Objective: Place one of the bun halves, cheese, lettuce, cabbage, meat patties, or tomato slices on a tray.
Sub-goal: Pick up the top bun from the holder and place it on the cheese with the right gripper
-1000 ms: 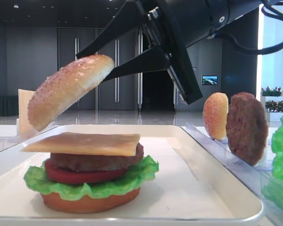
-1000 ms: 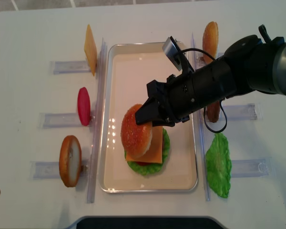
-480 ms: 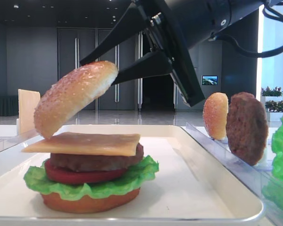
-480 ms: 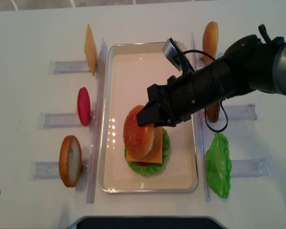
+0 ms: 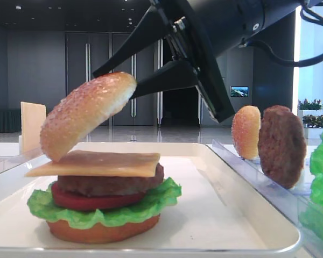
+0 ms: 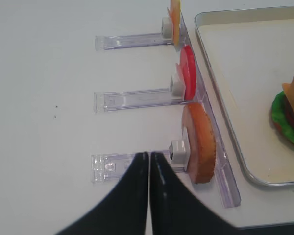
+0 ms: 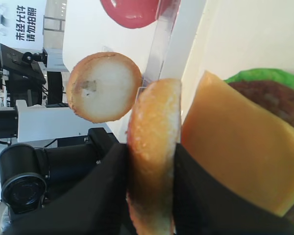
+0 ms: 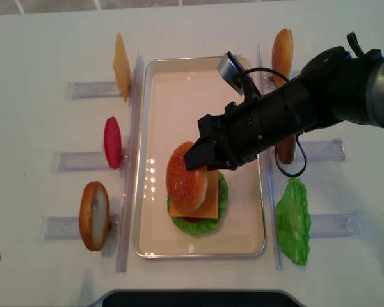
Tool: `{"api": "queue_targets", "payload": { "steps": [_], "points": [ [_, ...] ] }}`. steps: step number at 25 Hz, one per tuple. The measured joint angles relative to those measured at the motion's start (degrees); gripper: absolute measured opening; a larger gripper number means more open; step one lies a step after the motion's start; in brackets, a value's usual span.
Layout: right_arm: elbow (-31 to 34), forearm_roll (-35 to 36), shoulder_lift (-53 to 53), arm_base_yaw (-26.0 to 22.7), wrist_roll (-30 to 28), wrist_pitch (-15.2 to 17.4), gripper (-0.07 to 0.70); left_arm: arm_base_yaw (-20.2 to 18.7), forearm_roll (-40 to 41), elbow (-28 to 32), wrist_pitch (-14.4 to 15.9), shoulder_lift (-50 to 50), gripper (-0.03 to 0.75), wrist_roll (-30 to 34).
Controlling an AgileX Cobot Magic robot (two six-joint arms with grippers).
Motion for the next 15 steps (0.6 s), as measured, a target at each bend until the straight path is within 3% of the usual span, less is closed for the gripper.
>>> {"api": "queue_targets", "payload": {
  "steps": [15],
  "points": [
    [0.0, -0.2, 0.0, 0.0, 0.0, -0.7, 0.218, 0.0, 0.0, 0.0, 0.0, 0.0, -0.007, 0.0]
  ]
}}
